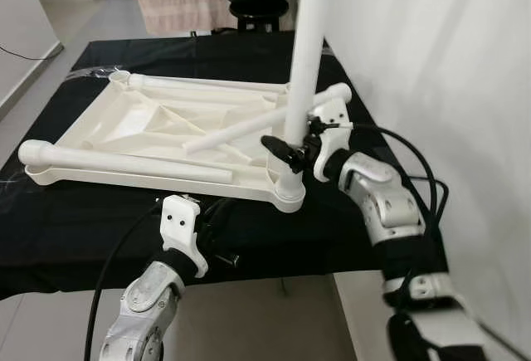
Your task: Building children table
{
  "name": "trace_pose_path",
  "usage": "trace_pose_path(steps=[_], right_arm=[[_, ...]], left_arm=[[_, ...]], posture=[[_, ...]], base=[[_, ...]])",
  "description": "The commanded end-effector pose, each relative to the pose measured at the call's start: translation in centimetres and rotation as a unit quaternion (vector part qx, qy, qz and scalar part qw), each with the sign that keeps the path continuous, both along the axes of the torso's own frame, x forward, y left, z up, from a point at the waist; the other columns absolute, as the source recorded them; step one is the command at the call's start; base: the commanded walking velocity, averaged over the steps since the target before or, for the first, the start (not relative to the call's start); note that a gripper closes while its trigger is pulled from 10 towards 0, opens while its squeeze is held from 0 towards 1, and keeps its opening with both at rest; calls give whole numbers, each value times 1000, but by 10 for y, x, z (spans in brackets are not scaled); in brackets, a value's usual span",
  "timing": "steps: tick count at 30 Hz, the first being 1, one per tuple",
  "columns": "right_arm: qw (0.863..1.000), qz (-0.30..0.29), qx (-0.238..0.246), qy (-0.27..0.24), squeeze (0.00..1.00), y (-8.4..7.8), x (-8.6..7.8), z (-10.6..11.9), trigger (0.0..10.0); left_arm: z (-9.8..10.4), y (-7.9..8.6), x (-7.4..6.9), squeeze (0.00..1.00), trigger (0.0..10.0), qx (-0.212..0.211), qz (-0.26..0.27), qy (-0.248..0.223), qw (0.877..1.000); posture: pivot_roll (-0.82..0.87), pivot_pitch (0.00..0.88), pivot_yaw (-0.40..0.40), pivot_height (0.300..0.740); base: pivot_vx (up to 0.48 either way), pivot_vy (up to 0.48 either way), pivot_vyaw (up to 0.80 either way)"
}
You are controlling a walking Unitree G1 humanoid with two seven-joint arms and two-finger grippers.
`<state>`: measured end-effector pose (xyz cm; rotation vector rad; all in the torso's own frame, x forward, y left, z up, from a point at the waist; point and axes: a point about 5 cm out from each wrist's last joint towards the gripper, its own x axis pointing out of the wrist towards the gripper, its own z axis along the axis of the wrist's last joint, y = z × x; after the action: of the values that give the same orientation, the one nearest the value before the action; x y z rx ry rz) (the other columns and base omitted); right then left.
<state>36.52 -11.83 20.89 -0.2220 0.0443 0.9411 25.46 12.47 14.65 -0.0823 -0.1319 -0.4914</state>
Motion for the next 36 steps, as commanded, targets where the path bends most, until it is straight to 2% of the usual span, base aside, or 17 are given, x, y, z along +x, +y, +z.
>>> trace_pose_path(steps=[1,4,6,11,12,13,14,15,22,25,27,29,30,31,32,33,36], right_arm=[[997,55,-60,18,0,4,-2,-16,10000],[995,56,-79,13,0,3,0,-19,10000],[998,49,-40,30,0,5,9,-11,10000],[997,67,-15,40,0,6,13,-7,10000],[995,87,-6,46,0,5,11,-6,8510],[991,123,-1,54,0,3,10,-7,2941],[991,123,-1,54,0,3,10,-7,2941],[989,134,5,58,0,1,9,-7,392],[992,116,4,52,0,-7,11,-11,0],[998,38,-6,50,0,-16,14,-20,0],[998,38,-6,50,0,-16,14,-20,0],[998,-14,-9,56,0,-19,15,-27,0],[992,-109,-2,64,0,-20,14,-39,0],[962,-259,26,79,0,-24,9,-54,0],[962,-259,26,79,0,-24,9,-54,0],[937,-338,29,88,0,-23,-6,-67,0],[921,-376,37,92,0,-18,-20,-75,0]], left_arm=[[-3,-1,-1,0,10000,-1,-1,5,1000],[-3,-2,-1,0,10000,0,-1,5,1000],[-4,-2,-1,0,10000,-1,-1,5,1000],[-4,-3,-1,0,10000,0,-2,5,1000],[-5,-4,-1,0,10000,1,-3,6,1000],[-5,-4,-2,0,10000,1,-4,7,1000],[-5,-4,-2,0,10000,1,-4,7,1000],[-6,-4,-2,0,10000,1,-5,8,1000],[-6,-5,-4,0,10000,0,-6,9,1000],[-6,-5,-4,0,10000,-1,-6,9,1000],[-6,-5,-4,0,10000,-1,-6,9,1000],[-6,-5,-4,0,10000,-2,-6,9,1000],[-5,-4,-4,0,10000,-3,-6,8,1000],[-5,-3,-4,0,10000,-3,-5,8,1000],[-5,-3,-4,0,10000,-3,-5,8,1000],[-4,-2,-4,0,10000,-4,-4,7,1000],[-4,-2,-3,0,10000,-4,-4,7,1000]], posture=[[37,100,-32,740],[35,99,-34,740],[28,100,-35,740],[26,99,-33,740],[30,99,-31,740],[31,100,-28,740],[31,100,-28,740],[31,99,-28,740],[27,100,-27,740],[18,102,-33,740],[18,102,-33,740],[16,102,-38,740],[12,106,-42,740],[6,109,-37,740],[6,109,-37,740],[-2,114,-30,740],[-2,112,-18,740]], base=[[0,0,0],[0,0,0],[0,0,0],[0,0,0],[0,0,0],[0,0,0],[0,0,0],[0,0,0],[0,0,0],[0,0,0],[0,0,0],[0,0,0],[0,0,0],[0,0,0],[0,0,0],[0,0,0],[0,0,0]])
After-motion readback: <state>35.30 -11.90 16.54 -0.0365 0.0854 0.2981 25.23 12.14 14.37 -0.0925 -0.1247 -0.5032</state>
